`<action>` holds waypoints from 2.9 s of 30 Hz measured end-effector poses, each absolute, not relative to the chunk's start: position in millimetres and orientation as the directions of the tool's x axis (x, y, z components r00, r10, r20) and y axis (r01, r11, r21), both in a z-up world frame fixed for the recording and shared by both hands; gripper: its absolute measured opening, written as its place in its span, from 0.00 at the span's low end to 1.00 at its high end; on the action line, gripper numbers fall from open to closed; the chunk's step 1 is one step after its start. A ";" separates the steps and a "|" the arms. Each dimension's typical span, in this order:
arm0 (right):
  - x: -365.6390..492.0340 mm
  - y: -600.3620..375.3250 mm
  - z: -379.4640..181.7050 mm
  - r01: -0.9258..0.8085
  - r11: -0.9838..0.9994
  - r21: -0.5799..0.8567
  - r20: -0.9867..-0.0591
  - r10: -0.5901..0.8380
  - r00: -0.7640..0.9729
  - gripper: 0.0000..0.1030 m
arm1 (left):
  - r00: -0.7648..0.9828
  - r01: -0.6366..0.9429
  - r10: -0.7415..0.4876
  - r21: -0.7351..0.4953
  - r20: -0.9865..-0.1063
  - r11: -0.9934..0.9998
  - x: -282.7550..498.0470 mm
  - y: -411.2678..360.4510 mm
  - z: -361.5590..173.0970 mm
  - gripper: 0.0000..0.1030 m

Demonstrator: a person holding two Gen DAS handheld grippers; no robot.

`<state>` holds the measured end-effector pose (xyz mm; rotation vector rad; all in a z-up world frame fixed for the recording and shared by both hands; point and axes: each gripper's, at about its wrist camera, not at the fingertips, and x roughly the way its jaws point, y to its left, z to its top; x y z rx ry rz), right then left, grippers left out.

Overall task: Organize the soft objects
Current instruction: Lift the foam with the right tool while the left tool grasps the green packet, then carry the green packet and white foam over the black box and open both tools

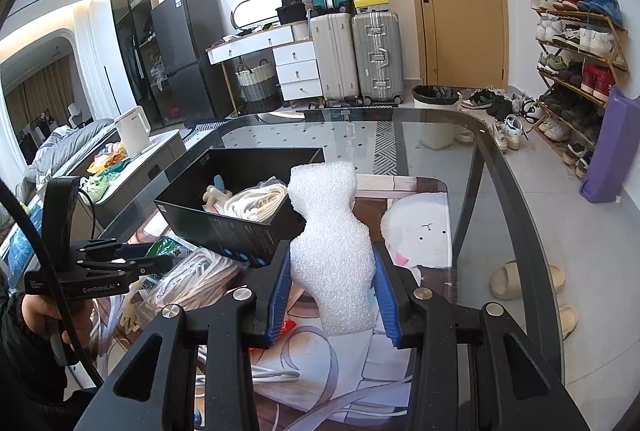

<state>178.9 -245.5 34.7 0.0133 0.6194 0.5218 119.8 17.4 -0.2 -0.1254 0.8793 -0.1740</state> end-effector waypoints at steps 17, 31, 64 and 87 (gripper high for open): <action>168.3 -238.4 42.7 -0.500 0.852 0.156 -0.530 0.499 0.686 0.38 | 0.736 0.124 -0.204 -0.168 -0.646 0.978 102.0 20.4 44.2 0.39; 170.1 -214.6 54.8 -0.558 0.823 0.107 -0.536 0.520 0.665 0.38 | 0.778 0.113 -0.204 -0.187 -0.595 0.976 113.5 22.4 58.0 0.39; 221.8 -158.3 68.6 -0.600 0.794 0.097 -0.550 0.545 0.633 0.38 | 0.797 0.102 -0.185 -0.174 -0.575 0.979 165.2 22.0 68.9 0.39; 255.0 -128.5 36.1 -0.599 0.792 0.122 -0.603 0.538 0.589 0.38 | 0.769 0.116 -0.183 -0.147 -0.612 0.982 187.1 8.0 47.4 0.39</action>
